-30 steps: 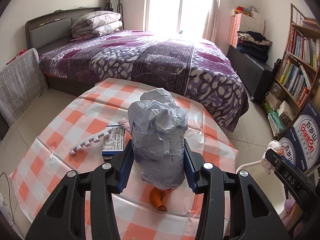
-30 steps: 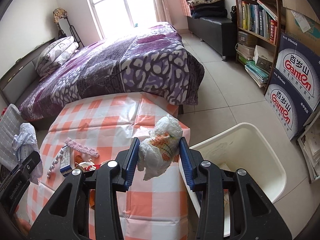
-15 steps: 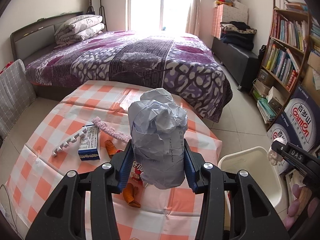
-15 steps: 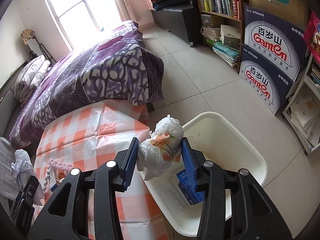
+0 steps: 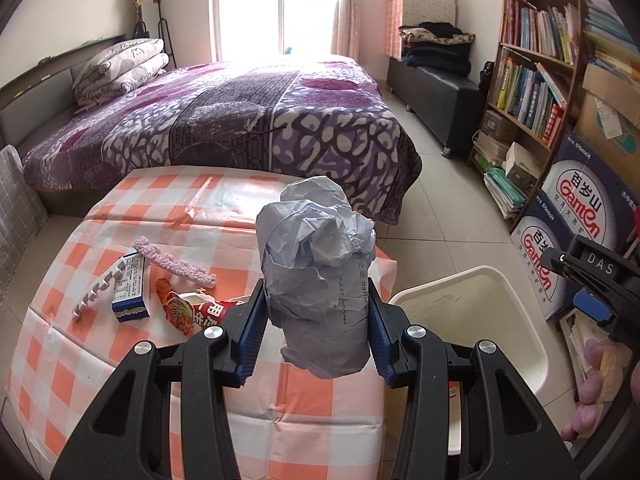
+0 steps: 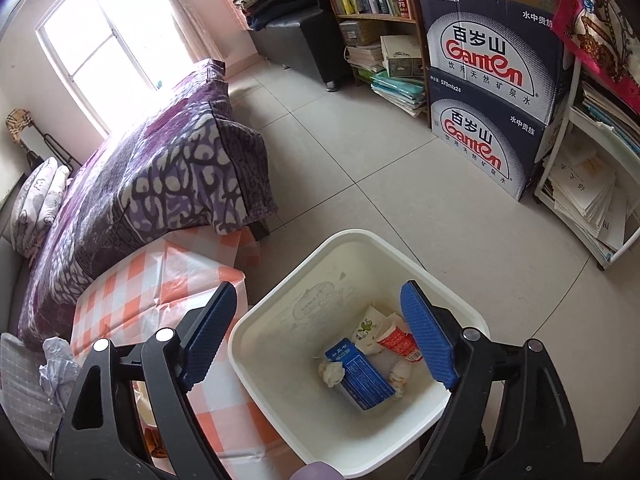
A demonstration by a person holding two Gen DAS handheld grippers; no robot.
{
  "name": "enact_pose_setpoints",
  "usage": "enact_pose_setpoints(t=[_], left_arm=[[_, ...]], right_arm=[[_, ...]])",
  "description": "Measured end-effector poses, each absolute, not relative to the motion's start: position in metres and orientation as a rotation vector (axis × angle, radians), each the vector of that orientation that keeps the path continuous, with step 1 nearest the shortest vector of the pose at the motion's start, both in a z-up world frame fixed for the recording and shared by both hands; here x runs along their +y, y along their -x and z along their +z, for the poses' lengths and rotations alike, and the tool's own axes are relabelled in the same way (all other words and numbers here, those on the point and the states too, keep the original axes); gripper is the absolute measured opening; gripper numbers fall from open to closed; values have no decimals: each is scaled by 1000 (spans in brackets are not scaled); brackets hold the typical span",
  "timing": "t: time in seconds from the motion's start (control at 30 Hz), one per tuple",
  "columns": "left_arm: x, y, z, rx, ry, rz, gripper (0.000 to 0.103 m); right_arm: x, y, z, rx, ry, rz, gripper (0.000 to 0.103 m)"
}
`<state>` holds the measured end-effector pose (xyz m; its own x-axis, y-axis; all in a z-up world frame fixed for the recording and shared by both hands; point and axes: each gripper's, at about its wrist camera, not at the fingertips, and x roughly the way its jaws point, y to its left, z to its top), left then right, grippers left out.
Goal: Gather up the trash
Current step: 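Carry both items over the white bin and open both grippers to drop them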
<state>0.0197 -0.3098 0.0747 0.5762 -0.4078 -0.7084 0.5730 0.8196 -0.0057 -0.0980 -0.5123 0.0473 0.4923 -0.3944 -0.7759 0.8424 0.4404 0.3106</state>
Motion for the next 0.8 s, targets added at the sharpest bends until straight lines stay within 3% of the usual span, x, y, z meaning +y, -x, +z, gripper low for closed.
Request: enact_pose_setpoints(t=[0.43,0.8], left_arm=[[-360,10,56,823,-282,-710,46],[-387,20,40,1000,-193,-901,48]], right_arm=[[-538,127,45,665,-811,-896,88],[-555,146,44,646,-852,-945,92]])
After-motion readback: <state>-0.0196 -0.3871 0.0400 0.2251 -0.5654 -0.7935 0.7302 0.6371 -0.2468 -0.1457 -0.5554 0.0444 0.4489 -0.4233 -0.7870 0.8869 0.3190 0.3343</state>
